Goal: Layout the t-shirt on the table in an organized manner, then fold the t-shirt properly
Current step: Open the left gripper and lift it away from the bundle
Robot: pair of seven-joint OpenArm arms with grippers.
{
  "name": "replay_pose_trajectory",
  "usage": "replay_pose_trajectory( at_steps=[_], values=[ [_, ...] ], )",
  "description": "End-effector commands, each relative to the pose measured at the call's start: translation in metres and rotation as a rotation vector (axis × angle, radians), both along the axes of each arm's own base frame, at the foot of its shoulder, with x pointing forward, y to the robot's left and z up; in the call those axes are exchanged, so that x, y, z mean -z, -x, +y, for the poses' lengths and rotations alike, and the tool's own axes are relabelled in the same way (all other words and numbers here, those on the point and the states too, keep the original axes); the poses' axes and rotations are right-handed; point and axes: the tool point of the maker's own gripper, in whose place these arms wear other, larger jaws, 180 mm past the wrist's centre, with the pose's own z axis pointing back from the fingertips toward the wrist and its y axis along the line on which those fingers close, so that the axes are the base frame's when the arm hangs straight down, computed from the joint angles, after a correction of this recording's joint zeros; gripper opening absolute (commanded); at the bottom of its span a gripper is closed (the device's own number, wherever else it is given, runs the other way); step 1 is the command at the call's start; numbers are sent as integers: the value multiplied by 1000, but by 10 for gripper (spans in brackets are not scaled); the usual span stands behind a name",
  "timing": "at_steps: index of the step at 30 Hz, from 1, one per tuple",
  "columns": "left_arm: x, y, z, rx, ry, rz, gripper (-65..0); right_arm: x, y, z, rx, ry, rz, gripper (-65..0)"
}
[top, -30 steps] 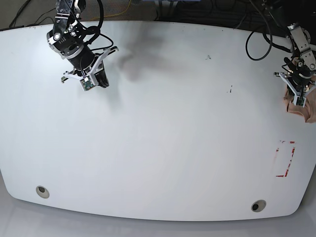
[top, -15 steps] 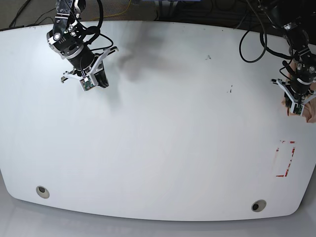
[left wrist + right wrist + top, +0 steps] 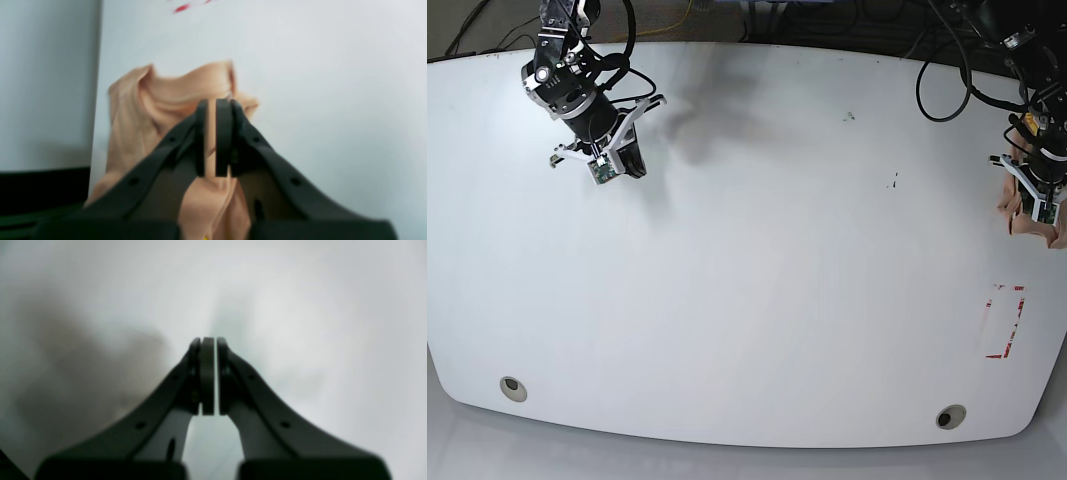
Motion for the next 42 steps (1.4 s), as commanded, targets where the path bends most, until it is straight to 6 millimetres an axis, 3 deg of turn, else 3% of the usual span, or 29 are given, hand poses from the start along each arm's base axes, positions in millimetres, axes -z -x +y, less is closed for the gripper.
replay_pose_trajectory(
  at_steps=[1,16,20,31,42],
  values=[
    [-11,-7,4,6,-10,-39,-624,-14,-6,4,-12,-19,-54,-637],
    [37,-3,1,-5,134,-68,-624,-13,-5,3,-10,-18,-51,-637],
    [38,-5,0,-1,147,-86,-624,-10,-1,2,-10,-15,-38,-637],
    [-15,-21,-8,60,55,-197,-624,-14,0,-1,-6,-8,-46,-637],
    [-56,-37,-72,134,75,-351,-624,-20,-5,-32,37,60,-66,-637]
  ],
)
